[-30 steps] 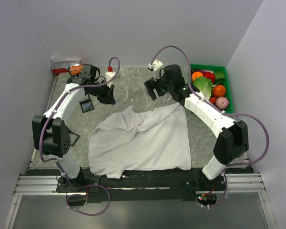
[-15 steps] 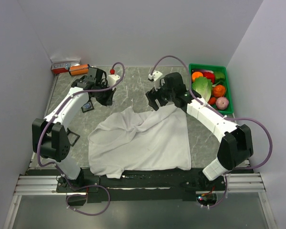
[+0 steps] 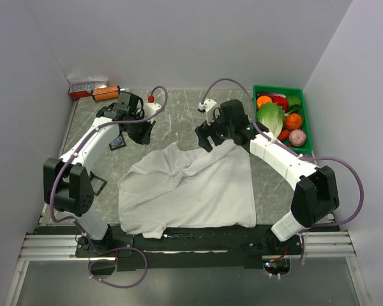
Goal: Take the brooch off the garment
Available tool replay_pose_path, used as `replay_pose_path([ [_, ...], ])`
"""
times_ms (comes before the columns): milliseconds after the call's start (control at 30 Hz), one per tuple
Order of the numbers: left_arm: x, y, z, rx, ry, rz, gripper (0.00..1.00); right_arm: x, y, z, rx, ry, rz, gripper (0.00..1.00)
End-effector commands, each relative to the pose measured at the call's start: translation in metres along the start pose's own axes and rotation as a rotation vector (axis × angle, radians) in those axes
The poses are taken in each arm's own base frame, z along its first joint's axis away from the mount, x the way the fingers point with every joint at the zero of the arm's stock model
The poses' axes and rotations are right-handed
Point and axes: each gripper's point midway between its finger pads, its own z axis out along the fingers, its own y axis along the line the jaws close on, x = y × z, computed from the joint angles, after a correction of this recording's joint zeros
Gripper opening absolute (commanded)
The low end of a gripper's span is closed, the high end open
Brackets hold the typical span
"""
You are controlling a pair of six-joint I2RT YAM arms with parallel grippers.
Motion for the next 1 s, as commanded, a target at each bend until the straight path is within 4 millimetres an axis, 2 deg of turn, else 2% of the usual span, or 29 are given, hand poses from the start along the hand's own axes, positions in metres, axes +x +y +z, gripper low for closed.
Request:
replay_pose_path([
  [0,-0.017,-0.019,-0.026,0.079,-0.048,0.049,0.01,-0.018,0.024,-0.013,-0.127,-0.070,-0.050,0.91],
  [33,-0.013,-0.027,-0.030,0.123,-0.029,0.073,0.01,-0.024,0.045,-0.017,-0.255,-0.097,-0.074,0.91],
  [67,-0.020,-0.042,-0.035,0.205,-0.063,0.099,0.01,-0.026,0.051,-0.019,-0.301,-0.105,-0.094,0.91],
  [167,-0.019,-0.068,-0.047,0.364,-0.115,0.200,0.01,-0.035,0.060,-0.016,-0.378,-0.133,-0.114,0.89],
  [200,-0.022,-0.074,-0.055,0.383,-0.153,0.234,0.01,-0.033,0.062,-0.011,-0.400,-0.130,-0.130,0.88],
  [233,-0.020,-0.079,-0.056,0.404,-0.172,0.259,0.01,-0.041,0.061,-0.012,-0.412,-0.140,-0.140,0.85],
  [300,-0.031,-0.087,-0.064,0.429,-0.253,0.297,0.01,-0.046,0.067,-0.006,-0.470,-0.154,-0.140,0.84],
  [333,-0.033,-0.089,-0.065,0.435,-0.269,0.305,0.01,-0.057,0.069,-0.007,-0.486,-0.179,-0.151,0.82],
  [400,-0.038,-0.092,-0.067,0.462,-0.287,0.315,0.01,-0.064,0.077,-0.004,-0.548,-0.194,-0.146,0.79],
  [433,-0.044,-0.093,-0.071,0.469,-0.300,0.339,0.01,-0.074,0.081,-0.007,-0.567,-0.219,-0.165,0.77],
  [500,-0.038,-0.098,-0.068,0.533,-0.249,0.314,0.01,-0.080,0.089,-0.006,-0.606,-0.235,-0.196,0.74],
  [533,-0.045,-0.097,-0.073,0.538,-0.265,0.359,0.01,-0.079,0.092,-0.004,-0.613,-0.233,-0.207,0.72],
  [567,-0.044,-0.098,-0.068,0.563,-0.249,0.357,0.01,-0.080,0.099,-0.003,-0.628,-0.233,-0.225,0.72],
  [800,-0.037,-0.100,-0.074,0.595,-0.202,0.369,0.01,-0.093,0.119,-0.004,-0.708,-0.281,-0.274,0.62],
  [967,-0.040,-0.107,-0.078,0.605,-0.245,0.344,0.01,-0.096,0.126,-0.002,-0.747,-0.287,-0.313,0.48],
])
